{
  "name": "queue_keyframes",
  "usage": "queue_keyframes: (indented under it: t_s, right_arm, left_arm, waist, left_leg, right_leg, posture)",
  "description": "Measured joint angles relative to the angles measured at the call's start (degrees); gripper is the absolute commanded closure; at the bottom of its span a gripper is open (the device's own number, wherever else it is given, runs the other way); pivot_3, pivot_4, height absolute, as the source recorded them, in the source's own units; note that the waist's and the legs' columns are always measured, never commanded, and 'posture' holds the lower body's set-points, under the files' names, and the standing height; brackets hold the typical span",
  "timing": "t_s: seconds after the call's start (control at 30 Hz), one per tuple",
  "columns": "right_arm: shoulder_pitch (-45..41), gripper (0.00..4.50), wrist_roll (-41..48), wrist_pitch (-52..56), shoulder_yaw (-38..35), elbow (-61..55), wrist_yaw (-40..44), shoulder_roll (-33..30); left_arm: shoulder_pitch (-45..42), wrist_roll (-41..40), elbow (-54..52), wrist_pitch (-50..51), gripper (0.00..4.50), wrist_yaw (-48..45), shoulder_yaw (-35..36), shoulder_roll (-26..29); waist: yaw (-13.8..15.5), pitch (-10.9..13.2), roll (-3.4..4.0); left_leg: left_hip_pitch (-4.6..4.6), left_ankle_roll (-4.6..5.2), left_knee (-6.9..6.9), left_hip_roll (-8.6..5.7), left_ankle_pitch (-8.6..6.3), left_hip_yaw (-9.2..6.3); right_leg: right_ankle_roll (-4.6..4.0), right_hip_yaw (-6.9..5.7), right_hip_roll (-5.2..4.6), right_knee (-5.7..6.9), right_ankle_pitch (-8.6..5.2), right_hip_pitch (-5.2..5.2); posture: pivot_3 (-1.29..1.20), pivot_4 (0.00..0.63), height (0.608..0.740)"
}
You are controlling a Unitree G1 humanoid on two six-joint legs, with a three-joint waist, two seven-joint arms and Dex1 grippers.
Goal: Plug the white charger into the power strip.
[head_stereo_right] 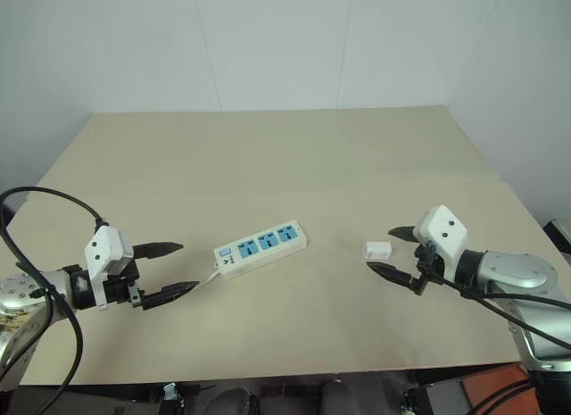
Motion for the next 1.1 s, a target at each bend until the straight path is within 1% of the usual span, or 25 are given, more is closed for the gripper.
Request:
queue_keyframes:
  t_s: [0.37, 0.47, 0.53, 0.7, 0.8, 0.87, 1.1]
  right_arm:
    - [-0.38, 0.00, -0.01, -0.01, 0.00, 0.06, 0.79, 0.00]
    - [-0.40, 0.00, 0.01, -0.01, 0.00, 0.06, 0.78, 0.02]
    - [-0.46, 0.00, 0.01, -0.02, 0.00, 0.05, 0.77, 0.09]
    - [-1.54, 0.00, 0.00, -0.01, 0.64, 0.13, 0.67, 0.64]
    - [-2.70, 0.00, 0.01, -0.01, 1.69, 0.21, 0.58, 1.16]
    - [-3.17, 0.00, 0.02, -0.01, 1.78, 0.25, 0.48, 1.51]
    - [-3.10, 0.00, 0.04, 0.23, 1.76, -0.17, -0.41, 1.85]
  left_arm:
    - [-0.04, 0.00, 0.01, 0.01, 0.02, -0.01, 0.00, 0.00]
    - [-1.58, 0.11, 1.08, -0.07, 0.02, 0.08, -0.71, -0.87]
    - [-3.25, 0.57, 2.93, -0.84, 0.02, 0.05, -2.42, -1.94]
    - [-13.04, 4.31, 13.38, -6.36, 0.02, 0.46, -7.03, -7.68]
    - [-18.33, 7.65, 24.34, -16.95, 0.02, -1.96, -10.12, -13.48]
    - [-20.84, 9.56, 30.98, -21.83, 0.02, -3.26, -12.19, -16.18]
    - [-27.73, 13.47, 46.81, -32.20, 0.02, -7.36, -15.26, -20.63]
  waist:
    - [0.01, 0.00, 0.00]
    - [0.02, 0.00, 0.00]
    - [0.06, 0.00, 0.00]
    - [0.29, -0.01, -0.01]
    - [0.26, -0.01, -0.02]
    - [0.18, -0.01, -0.03]
    - [0.11, -0.02, -0.04]
  left_leg:
    - [0.00, 0.00, 0.00, 0.00, 0.00, 0.00]
    - [0.01, 0.00, 0.02, -0.01, 0.00, 0.00]
    - [0.01, 0.00, 0.03, -0.01, 0.00, -0.01]
    - [-0.01, 0.00, 0.08, -0.06, 0.00, -0.05]
    - [-0.03, 0.00, 0.07, -0.09, 0.00, -0.04]
    - [-0.05, 0.00, 0.09, -0.09, 0.00, -0.05]
    - [-0.06, 0.00, 0.11, -0.10, 0.00, -0.05]
  right_leg:
    - [0.00, 0.00, 0.00, 0.00, 0.00, 0.00]
    - [0.00, 0.00, 0.00, 0.02, 0.00, 0.02]
    - [0.00, -0.02, 0.00, 0.02, 0.01, 0.04]
    - [0.05, -0.06, -0.02, 0.00, 0.08, 0.08]
    - [0.05, -0.06, -0.03, -0.05, 0.11, 0.06]
    - [0.05, -0.06, -0.03, -0.04, 0.14, 0.05]
    - [0.08, -0.06, -0.04, -0.03, 0.16, 0.06]
  posture:
    - [0.00, 0.150, 0.740]
    - [0.00, 0.150, 0.740]
    - [0.00, 0.150, 0.740]
    - [0.00, 0.150, 0.740]
    - [0.00, 0.150, 0.740]
    - [0.00, 0.150, 0.740]
    - [0.00, 0.150, 0.740]
